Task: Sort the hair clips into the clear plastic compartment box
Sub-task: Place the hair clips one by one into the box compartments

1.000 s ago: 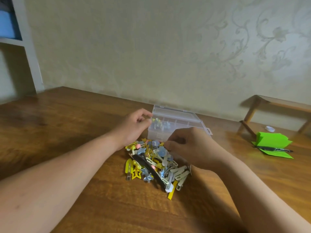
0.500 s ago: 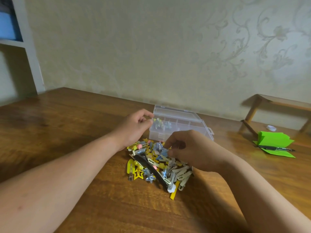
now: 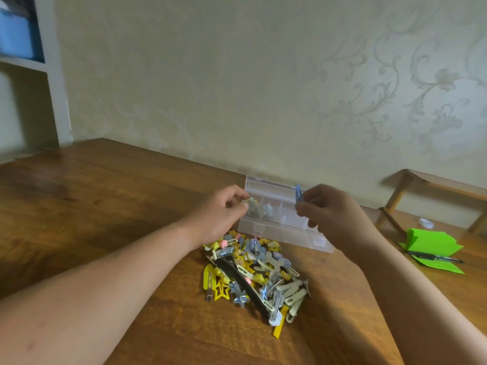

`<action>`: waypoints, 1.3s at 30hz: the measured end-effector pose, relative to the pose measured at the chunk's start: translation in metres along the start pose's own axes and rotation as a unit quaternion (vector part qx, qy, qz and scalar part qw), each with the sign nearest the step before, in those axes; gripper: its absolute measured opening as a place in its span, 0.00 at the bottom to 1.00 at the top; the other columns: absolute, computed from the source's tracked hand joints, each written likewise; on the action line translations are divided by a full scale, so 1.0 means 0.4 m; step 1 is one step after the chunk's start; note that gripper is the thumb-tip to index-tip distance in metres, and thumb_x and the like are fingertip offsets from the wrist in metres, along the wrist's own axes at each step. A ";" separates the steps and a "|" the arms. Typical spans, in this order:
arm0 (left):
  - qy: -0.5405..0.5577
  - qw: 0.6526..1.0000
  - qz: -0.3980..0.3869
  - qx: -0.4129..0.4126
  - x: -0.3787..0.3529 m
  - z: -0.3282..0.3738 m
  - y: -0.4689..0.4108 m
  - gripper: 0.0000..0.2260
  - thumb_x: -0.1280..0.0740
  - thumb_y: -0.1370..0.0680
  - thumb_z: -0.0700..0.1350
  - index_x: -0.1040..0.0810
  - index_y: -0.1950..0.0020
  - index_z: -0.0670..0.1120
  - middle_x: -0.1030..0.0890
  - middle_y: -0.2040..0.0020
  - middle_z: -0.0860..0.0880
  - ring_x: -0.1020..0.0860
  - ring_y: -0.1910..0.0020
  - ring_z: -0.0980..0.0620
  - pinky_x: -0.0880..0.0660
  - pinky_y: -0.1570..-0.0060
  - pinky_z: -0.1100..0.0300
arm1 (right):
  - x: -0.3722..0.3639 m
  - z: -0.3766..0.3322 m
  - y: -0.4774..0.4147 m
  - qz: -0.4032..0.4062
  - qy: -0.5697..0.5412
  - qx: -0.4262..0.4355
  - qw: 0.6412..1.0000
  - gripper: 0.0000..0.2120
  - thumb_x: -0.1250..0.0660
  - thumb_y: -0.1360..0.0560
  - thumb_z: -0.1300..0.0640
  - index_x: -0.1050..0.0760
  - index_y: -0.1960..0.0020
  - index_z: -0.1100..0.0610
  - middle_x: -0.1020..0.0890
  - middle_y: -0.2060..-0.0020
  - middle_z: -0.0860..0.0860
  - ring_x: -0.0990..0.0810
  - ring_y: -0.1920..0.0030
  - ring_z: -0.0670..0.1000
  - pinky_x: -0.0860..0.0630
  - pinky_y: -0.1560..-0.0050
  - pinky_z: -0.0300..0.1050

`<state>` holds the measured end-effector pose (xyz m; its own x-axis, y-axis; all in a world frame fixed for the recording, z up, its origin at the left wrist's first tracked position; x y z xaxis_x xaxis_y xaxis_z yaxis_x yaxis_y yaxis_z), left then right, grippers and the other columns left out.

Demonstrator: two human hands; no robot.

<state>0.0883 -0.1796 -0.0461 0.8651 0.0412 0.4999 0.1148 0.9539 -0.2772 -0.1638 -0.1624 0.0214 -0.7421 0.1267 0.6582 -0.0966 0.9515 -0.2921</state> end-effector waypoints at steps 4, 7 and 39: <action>-0.003 1.000 0.007 -0.005 -0.001 -0.010 -0.008 0.13 0.36 0.14 0.54 0.22 0.30 0.57 0.21 0.44 0.53 0.22 0.44 0.56 0.25 0.48 0.58 | -0.022 -0.021 -0.123 -0.004 0.046 -0.049 0.998 0.02 0.26 0.23 0.56 0.14 0.54 0.53 0.13 0.59 0.53 0.17 0.62 0.56 0.27 0.68 0.41; -0.013 1.000 0.009 -0.011 -0.003 -0.016 -0.011 0.14 0.35 0.15 0.54 0.22 0.29 0.56 0.22 0.41 0.54 0.22 0.42 0.57 0.23 0.42 0.56 | -0.059 -0.032 -0.197 -0.053 0.081 -0.089 0.991 0.02 0.24 0.26 0.60 0.12 0.56 0.58 0.15 0.64 0.57 0.24 0.69 0.51 0.29 0.73 0.38; -0.008 1.000 -0.002 0.001 0.003 0.002 0.003 0.13 0.36 0.14 0.56 0.22 0.31 0.57 0.20 0.40 0.56 0.22 0.40 0.58 0.23 0.42 0.57 | -0.018 -0.053 0.036 -0.033 0.039 0.032 0.998 0.06 0.28 0.19 0.49 0.15 0.54 0.49 0.13 0.63 0.41 0.17 0.65 0.44 0.22 0.63 0.42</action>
<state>0.0891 -0.1781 -0.0450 0.8569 0.0422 0.5138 0.1167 0.9549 -0.2730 -0.1457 -0.1438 0.0271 -0.6787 0.0893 0.7290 -0.1869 0.9389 -0.2891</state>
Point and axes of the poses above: each hand's wrist, its own y-axis away from the middle knuckle, its own x-axis out of the back of the hand, z = x × y, the point moved 1 cm from there along -y, towards the middle knuckle
